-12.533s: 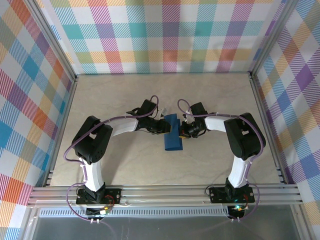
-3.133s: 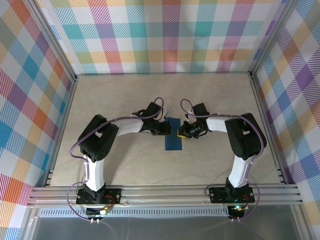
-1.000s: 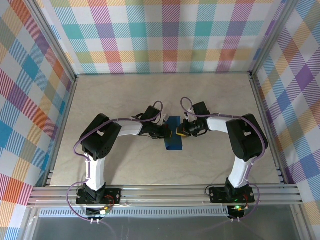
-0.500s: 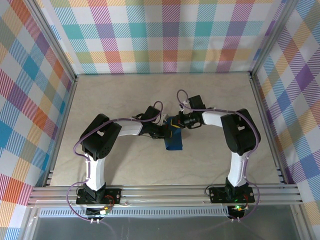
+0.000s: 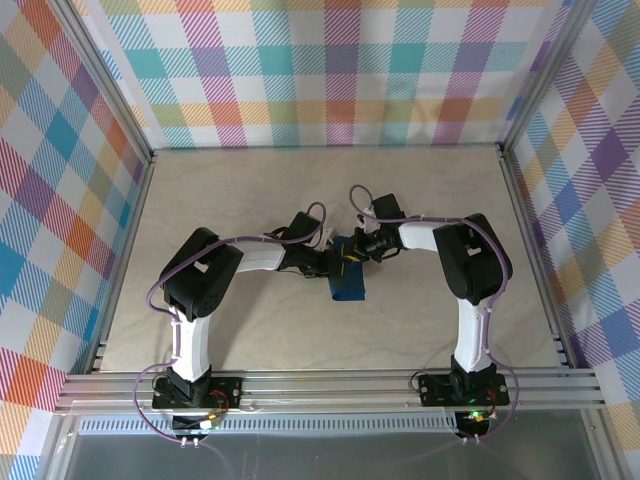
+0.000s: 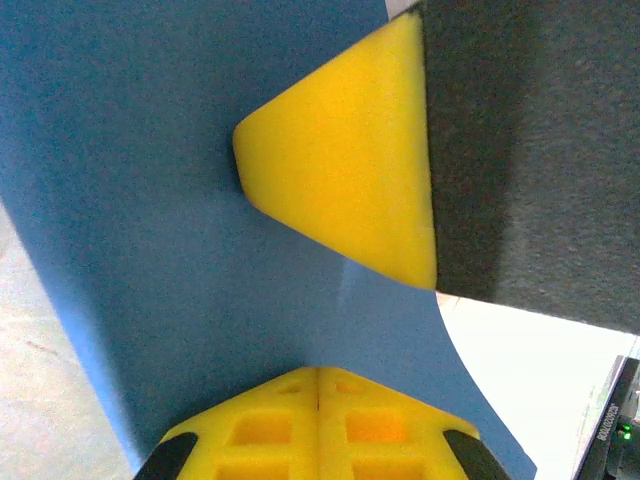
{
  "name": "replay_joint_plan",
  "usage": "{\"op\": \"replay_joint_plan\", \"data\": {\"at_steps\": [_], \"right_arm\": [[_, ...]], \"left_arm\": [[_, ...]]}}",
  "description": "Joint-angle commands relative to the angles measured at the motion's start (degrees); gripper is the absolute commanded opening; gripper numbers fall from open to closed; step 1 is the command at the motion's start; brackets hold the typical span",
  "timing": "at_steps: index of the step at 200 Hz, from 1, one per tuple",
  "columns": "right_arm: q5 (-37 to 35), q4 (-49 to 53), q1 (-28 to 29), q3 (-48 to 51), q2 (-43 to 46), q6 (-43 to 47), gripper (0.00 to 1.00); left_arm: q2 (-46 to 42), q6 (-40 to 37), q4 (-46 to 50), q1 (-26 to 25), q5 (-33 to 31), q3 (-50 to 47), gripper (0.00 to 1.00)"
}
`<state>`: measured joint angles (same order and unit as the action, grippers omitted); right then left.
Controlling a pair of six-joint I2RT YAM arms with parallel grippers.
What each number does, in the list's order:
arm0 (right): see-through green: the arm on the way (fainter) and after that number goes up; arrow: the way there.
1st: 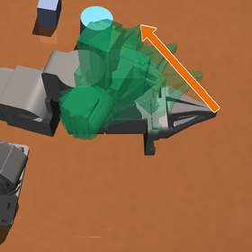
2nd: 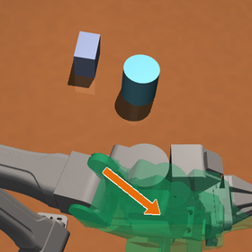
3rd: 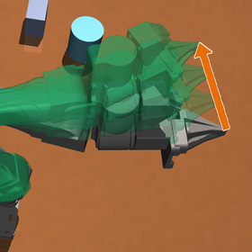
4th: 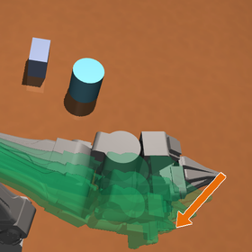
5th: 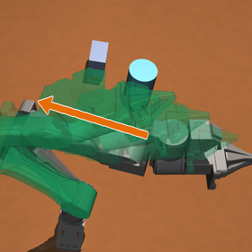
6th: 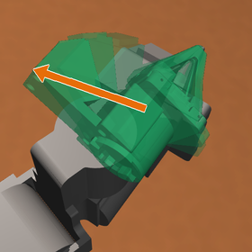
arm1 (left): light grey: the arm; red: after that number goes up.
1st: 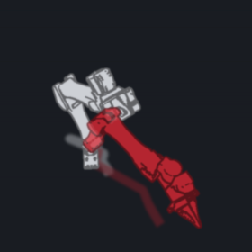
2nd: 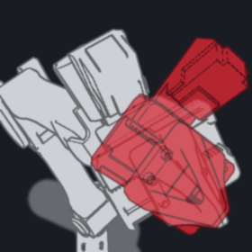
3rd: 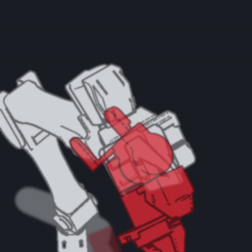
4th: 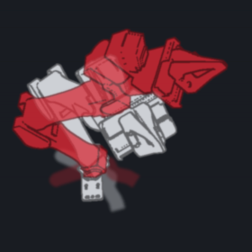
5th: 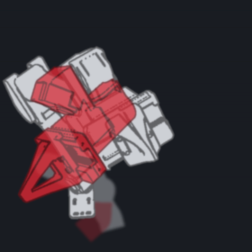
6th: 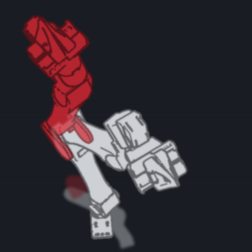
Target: Fold a paper plane with a square sheet of paper (fold left side to right side)
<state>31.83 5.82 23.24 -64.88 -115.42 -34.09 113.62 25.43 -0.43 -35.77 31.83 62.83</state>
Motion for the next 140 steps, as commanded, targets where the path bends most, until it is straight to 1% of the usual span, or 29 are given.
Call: {"op": "replay_joint_plan", "data": {"at_steps": [1, 60, 115, 140], "right_arm": [[-6.8, 5.1, 0.2, 1.2, -1.5, -0.8, 0.0], [-9.8, 7.6, -0.2, 0.5, -1.6, -0.5, 0.0], [-9.6, 7.9, -0.2, -0.2, -2.0, -0.3, 0.0], [-8.9, 7.5, -0.2, -0.2, -2.2, -0.2, 0.0]], "left_arm": [[-0.5, -0.7, 3.4, -1.2, -0.8, -2.2, 0.0], [-5.1, 0.9, 3.8, -2.8, -0.1, -8.2, 0.0], [-9.1, 1.7, 5.9, -5.3, -0.5, -13.1, 0.0], [-9.9, 3.2, 4.2, -6.1, -0.8, -15.8, 0.0]]}}
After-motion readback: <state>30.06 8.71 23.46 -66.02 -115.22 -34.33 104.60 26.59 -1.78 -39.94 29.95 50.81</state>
